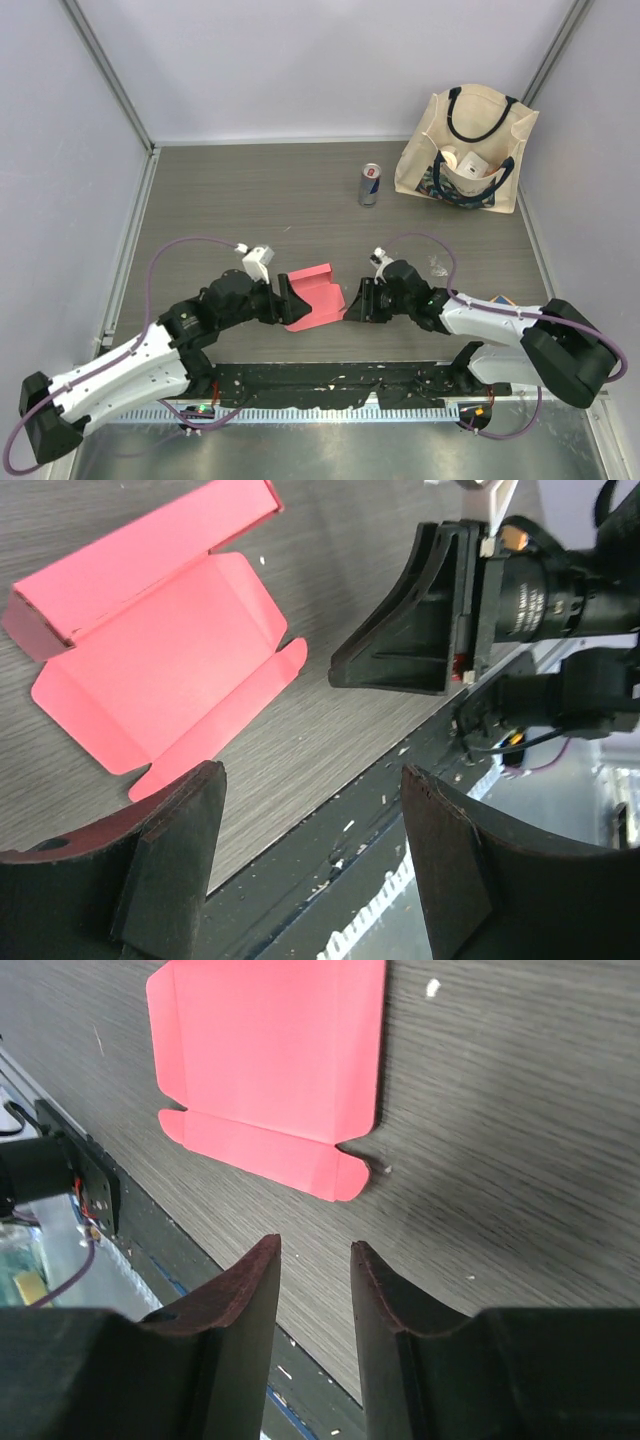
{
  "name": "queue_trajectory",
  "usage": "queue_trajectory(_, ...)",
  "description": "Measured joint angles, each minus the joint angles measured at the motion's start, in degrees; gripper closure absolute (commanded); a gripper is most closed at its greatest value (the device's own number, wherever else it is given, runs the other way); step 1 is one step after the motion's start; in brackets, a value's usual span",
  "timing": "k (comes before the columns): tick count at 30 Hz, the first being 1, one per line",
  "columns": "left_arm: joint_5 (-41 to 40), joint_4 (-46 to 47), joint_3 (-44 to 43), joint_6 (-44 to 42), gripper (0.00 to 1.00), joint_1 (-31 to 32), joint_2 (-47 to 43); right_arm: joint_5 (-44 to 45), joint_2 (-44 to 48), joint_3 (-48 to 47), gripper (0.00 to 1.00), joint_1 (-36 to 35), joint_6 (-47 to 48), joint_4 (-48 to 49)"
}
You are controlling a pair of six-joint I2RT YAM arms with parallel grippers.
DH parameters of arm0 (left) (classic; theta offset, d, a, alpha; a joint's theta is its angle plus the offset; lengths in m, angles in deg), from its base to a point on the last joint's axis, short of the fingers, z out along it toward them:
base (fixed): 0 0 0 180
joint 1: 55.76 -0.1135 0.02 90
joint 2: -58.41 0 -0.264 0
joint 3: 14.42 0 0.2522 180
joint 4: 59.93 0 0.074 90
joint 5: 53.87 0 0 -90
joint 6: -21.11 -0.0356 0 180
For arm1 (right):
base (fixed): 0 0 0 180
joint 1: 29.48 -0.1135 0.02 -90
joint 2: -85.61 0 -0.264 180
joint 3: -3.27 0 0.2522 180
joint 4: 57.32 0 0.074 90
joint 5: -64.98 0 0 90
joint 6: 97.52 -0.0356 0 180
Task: Fold the paper box
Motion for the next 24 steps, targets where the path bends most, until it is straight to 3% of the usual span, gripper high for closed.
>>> queue_trajectory(10, -4.4, 4.6, -1.0, -9.5, 0.16, 11.2, 13.4, 2.8, 0.0, 8.4, 0.64, -0.2, -12.2, 13.6)
queue_trajectory(16, -7.8, 6.9, -2.9, -15.3, 0.19, 12.3, 19.3, 5.2, -0.9, 13.3, 0.65, -0.2, -19.8, 21.7)
queue_trajectory(24, -8.7, 10.5, -3.1, -16.9, 0.09, 12.5, 23.5, 5.6, -8.7, 13.3, 0.75, -0.2, -23.3, 31.7)
